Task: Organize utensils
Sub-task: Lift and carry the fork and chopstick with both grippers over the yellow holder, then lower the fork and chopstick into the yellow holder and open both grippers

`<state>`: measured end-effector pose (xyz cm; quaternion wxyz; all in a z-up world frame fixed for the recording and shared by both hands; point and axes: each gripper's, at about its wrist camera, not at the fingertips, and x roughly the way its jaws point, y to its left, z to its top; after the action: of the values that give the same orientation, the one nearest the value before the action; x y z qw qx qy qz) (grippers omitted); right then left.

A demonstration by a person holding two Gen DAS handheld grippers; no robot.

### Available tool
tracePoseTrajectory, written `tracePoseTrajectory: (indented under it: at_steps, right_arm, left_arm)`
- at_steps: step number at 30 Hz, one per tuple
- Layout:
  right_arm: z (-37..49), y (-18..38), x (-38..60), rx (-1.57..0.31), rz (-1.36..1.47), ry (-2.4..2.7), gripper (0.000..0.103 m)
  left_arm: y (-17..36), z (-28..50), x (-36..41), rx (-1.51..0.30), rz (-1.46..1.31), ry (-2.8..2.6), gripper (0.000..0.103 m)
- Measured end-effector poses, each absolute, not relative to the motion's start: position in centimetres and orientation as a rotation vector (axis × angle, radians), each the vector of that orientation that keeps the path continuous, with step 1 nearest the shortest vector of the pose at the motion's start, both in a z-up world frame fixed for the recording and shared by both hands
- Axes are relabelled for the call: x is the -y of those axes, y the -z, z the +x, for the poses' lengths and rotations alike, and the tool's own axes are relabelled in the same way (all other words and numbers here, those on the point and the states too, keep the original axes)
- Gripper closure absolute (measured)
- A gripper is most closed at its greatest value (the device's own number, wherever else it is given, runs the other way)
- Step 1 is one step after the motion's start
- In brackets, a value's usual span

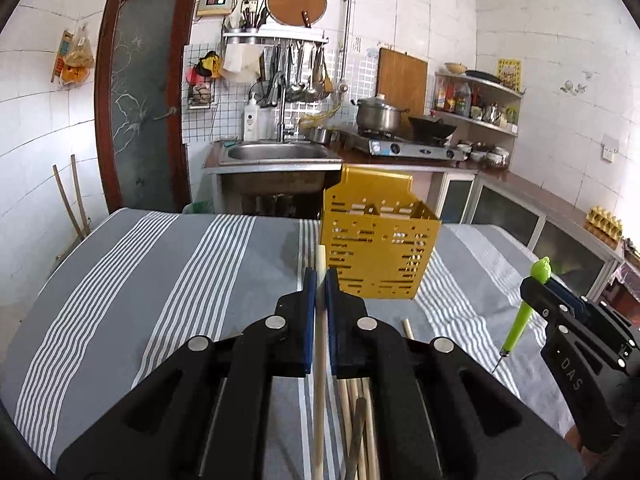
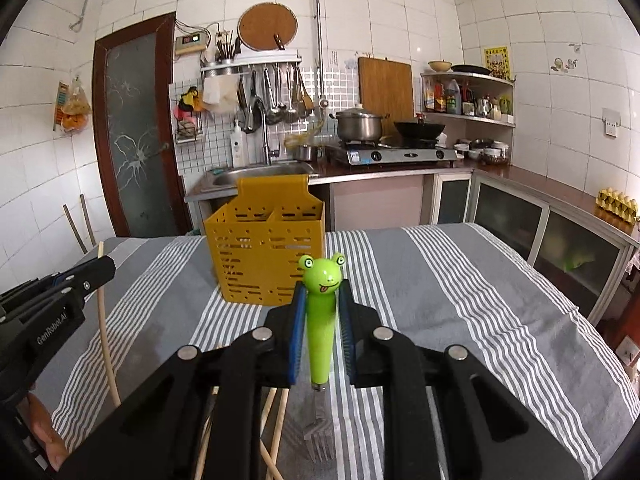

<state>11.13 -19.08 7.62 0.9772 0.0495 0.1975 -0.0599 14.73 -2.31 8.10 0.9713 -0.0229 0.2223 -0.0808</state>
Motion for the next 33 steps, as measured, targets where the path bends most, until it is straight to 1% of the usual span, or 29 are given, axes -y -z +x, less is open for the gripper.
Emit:
tracePoseTrajectory:
  at_steps: [3,9,13,19,22,24,28,33]
  right_arm:
    - [11.1,-8.9,19.5,-0.363,0.113,0.116,0.086]
    - [13.8,-13.1,21.0,-0.304,0.134,0.102,0.086]
    - [16.7,-16.0,21.5,-0.266,0.128,0.106,0.086]
    - [22.3,-19.4,21.7,-0.23,0.16,0.116,0.086]
    - [24.7,-20.5,21.6,-0.213,0.181,0.128,0.086]
    - [26.5,-20.6,21.7,-0.213,0.209,0.132,0.086]
    - [28.9,-19.2,21.8,-0.226,0.254,0.146,0.086]
    - [30.9,-15.3,21.7,-0.293,0.265,0.149,0.086]
  left_arm:
    - [-9.2,14.8,2.0,-0.415,-0.067,0.174,0.099]
    - [-13.6,16.3,2.3,-0.341,-0.096,0.207,0.099]
    - [-17.1,18.4,3.2,-0.284,-0.094,0.202,0.099]
    - [-22.5,22.7,5.1,-0.142,-0.096,0.205,0.099]
    - [-23.7,25.4,6.1,-0.099,-0.077,0.204,0.099]
    - [-23.7,27.3,6.7,-0.088,-0.068,0.205,0.099]
    - [-21.9,30.7,7.3,-0.099,-0.072,0.208,0.099]
    - [-16.9,33.8,7.8,-0.203,-0.066,0.216,0.099]
